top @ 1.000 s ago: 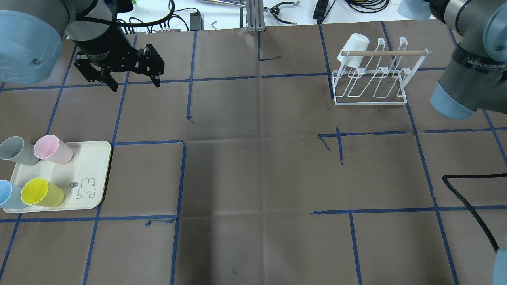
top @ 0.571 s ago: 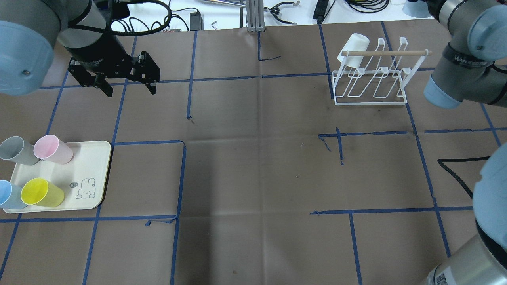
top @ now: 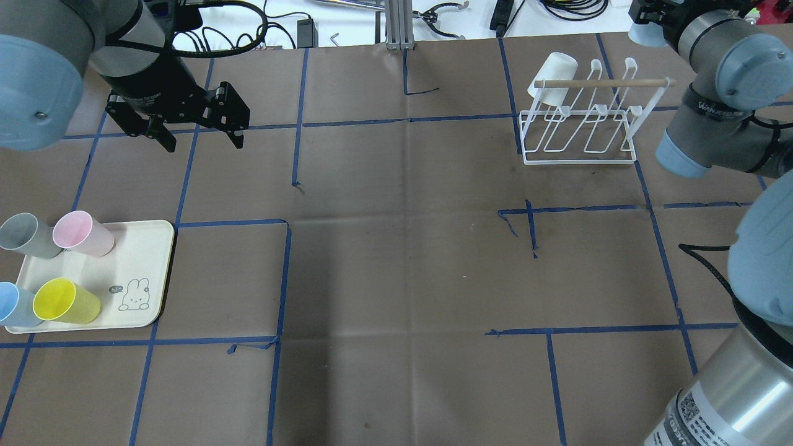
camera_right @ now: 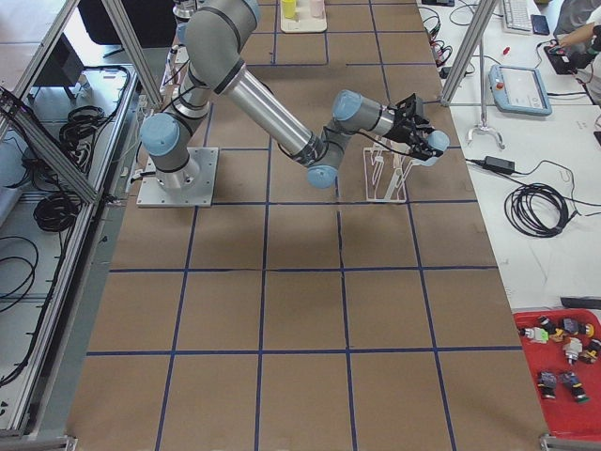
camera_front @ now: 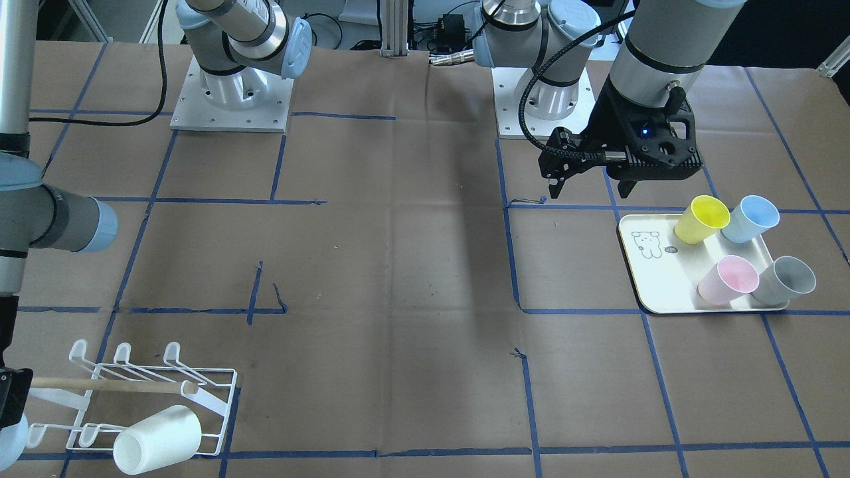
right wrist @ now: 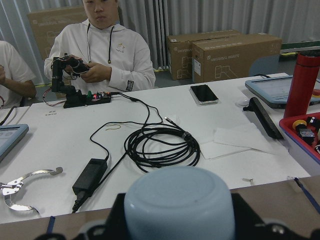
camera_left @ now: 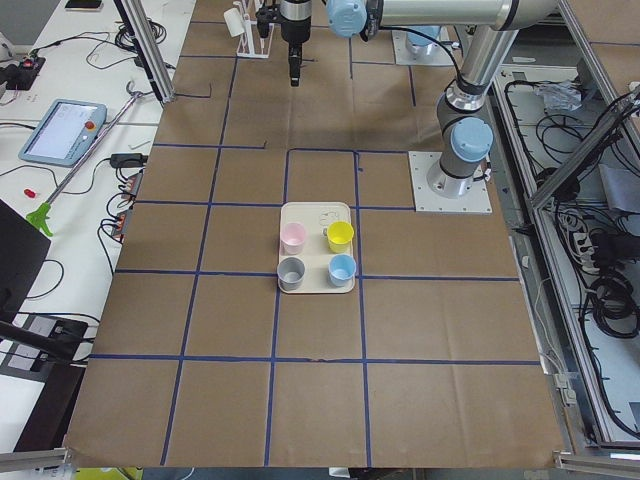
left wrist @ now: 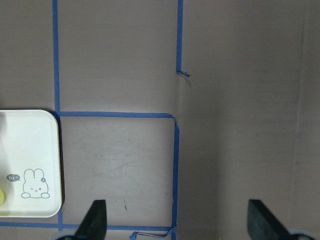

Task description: Transfer IKEA cup to right arm and place on rack

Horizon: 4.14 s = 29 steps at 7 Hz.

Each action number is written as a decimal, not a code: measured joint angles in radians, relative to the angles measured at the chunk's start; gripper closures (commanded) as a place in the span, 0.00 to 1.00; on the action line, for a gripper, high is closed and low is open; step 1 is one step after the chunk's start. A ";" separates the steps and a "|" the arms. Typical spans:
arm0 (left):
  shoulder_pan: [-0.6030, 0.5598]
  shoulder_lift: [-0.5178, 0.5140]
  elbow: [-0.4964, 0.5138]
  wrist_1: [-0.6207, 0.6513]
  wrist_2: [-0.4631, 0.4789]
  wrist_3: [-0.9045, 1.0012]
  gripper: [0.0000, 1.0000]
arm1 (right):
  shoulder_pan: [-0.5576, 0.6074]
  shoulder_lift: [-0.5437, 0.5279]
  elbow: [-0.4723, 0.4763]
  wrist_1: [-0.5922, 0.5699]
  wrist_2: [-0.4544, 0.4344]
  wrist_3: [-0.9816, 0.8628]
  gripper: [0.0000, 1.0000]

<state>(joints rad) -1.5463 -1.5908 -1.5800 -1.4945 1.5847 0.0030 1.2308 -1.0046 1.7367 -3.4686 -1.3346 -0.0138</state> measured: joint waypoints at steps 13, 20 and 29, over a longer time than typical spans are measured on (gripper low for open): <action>-0.003 0.002 0.000 -0.001 0.000 0.000 0.00 | 0.006 0.031 0.061 -0.052 -0.012 0.007 0.00; -0.003 0.002 0.000 0.000 0.000 -0.001 0.00 | 0.055 -0.199 0.004 0.412 -0.014 0.008 0.00; 0.000 0.002 0.000 -0.001 -0.001 0.000 0.00 | 0.292 -0.583 -0.078 1.544 -0.167 0.045 0.00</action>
<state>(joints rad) -1.5466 -1.5892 -1.5800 -1.4958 1.5832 0.0030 1.5230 -1.5873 1.6585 -1.9250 -1.5013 0.0313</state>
